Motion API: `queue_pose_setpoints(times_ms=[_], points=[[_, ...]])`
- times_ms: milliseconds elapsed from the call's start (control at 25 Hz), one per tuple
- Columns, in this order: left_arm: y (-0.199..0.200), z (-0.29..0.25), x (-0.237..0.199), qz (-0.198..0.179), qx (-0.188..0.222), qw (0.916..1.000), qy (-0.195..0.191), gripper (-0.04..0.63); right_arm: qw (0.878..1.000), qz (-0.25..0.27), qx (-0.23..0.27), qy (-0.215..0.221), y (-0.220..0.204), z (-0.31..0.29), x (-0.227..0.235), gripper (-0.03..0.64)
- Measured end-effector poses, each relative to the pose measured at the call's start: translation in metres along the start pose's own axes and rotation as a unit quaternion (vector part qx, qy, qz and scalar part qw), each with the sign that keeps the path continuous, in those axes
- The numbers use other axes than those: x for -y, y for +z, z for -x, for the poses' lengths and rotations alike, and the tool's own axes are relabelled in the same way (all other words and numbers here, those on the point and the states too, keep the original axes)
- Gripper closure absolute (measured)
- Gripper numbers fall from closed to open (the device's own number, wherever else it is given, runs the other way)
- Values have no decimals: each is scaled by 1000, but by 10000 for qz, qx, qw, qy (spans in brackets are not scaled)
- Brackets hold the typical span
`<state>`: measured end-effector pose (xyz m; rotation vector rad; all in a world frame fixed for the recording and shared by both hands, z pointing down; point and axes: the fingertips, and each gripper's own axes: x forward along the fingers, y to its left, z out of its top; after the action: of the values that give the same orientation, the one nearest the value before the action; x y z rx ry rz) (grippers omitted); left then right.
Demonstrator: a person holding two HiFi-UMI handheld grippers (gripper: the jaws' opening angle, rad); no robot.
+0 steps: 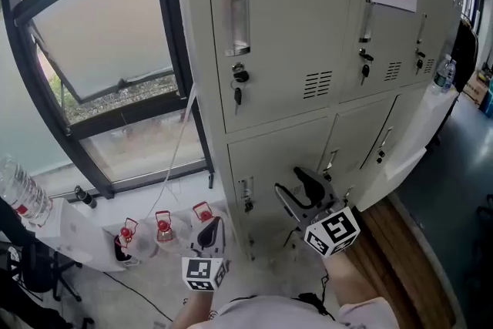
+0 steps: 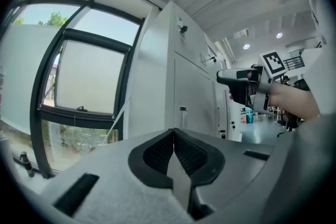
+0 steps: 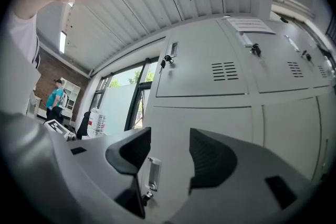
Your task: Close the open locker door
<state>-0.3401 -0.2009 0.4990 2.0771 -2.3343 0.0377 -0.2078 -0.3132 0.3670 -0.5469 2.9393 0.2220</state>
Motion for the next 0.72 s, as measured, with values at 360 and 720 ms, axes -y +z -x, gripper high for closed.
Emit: queue_pose_setpoints(times_ms=[360, 720], points=[[3, -34, 80, -4, -5, 9971, -754, 586, 9912, -158, -661, -1136, -64, 96, 43, 400], [-2, -61, 162, -27, -68, 9887, -1494, 586, 9676, -568, -891, -2294, -104, 198, 87, 472]])
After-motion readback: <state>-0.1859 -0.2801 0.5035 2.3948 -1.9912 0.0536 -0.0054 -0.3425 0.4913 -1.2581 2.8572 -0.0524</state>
